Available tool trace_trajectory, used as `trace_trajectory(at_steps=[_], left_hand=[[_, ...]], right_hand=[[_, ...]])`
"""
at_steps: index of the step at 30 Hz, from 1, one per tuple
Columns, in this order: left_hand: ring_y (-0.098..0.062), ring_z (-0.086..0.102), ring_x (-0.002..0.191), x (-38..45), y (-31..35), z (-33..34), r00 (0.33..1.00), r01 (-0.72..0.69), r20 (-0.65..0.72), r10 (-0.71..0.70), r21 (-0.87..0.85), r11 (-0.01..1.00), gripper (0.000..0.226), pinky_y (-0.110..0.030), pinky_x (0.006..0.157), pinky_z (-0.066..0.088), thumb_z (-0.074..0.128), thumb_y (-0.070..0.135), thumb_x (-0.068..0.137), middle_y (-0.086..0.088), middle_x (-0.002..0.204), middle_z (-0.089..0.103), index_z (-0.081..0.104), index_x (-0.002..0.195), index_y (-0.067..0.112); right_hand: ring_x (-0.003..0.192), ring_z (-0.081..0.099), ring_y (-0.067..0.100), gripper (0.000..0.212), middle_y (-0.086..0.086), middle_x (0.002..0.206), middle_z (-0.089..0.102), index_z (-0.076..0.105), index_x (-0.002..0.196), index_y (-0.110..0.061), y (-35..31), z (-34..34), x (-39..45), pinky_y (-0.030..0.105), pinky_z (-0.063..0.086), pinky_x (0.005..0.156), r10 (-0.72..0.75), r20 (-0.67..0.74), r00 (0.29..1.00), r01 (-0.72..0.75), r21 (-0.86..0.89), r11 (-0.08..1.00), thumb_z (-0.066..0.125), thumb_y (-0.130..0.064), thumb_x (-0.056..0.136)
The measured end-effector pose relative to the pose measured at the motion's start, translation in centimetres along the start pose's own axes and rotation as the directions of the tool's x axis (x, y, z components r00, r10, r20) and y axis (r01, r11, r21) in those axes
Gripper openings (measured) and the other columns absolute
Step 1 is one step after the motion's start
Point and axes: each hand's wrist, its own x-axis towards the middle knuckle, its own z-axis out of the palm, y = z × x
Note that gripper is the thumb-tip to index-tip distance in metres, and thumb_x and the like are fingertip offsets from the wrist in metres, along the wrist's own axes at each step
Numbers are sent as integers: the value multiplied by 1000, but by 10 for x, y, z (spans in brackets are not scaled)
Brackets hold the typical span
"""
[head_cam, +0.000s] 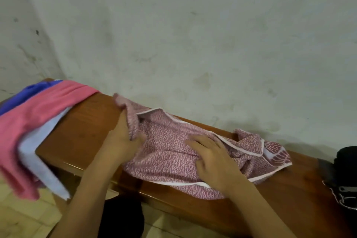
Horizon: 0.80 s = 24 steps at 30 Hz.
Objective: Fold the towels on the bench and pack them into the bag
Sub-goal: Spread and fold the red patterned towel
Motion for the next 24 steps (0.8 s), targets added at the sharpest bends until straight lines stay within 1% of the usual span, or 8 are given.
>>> trace_trajectory(at_steps=[2,5,10,13,16,18,20,24], left_hand=[[-37,54,124,0,-5,6,997,-37,68,32,81,996,109,-41,101,43,70,34,89,-14,150,44,-22,148,50],[-37,55,123,3,-12,6,995,-67,-63,79,179,982,114,-50,101,44,72,46,84,-11,146,47,-25,144,54],[-33,33,131,4,-18,0,926,-135,-258,276,457,879,95,-47,101,41,72,29,86,-8,149,20,6,154,38],[-21,20,144,9,-20,4,904,-313,-77,420,549,775,73,-45,114,28,59,6,89,7,158,20,30,150,35],[-22,34,135,14,-29,6,941,-335,105,321,404,851,77,-39,106,40,57,3,91,4,155,26,26,152,38],[-15,50,111,18,-34,-1,953,-297,140,268,261,919,90,-26,85,50,62,1,87,-3,139,36,19,152,46],[-8,50,91,18,-36,-7,943,-303,195,270,171,937,96,-16,67,41,67,4,84,-2,120,43,17,149,53],[-9,59,91,10,-27,-8,951,-267,155,269,-36,963,78,-17,71,45,75,46,80,4,103,58,28,141,57]], right_hand=[[151,12,11,66,-7,161,26,38,150,-33,-4,0,7,36,1,123,34,55,998,-37,55,998,49,-12,89],[152,2,6,56,-10,163,19,44,141,-39,-12,5,13,45,-9,123,71,85,994,-82,124,989,52,-25,87],[147,2,-2,41,-16,160,24,46,112,-39,-26,12,14,54,-6,122,57,88,994,-63,73,995,37,-57,77],[151,-2,6,47,-13,163,15,39,118,-38,-35,16,14,60,-7,120,49,120,992,-44,-50,998,37,-68,81],[152,-11,9,74,-13,165,1,25,142,-45,-38,17,14,62,-10,118,79,168,983,-61,-110,992,34,-84,80],[150,-19,12,91,-13,165,-10,6,152,-47,-38,17,15,64,-15,115,87,199,976,-59,-146,988,28,-92,76],[148,-27,16,101,-10,164,-20,-7,154,-47,-40,18,14,67,-17,113,87,227,970,-42,-195,980,23,-97,72],[146,-33,20,110,-7,160,-31,-18,152,-45,-45,23,13,70,-17,110,91,247,965,-29,-243,970,18,-102,65]])
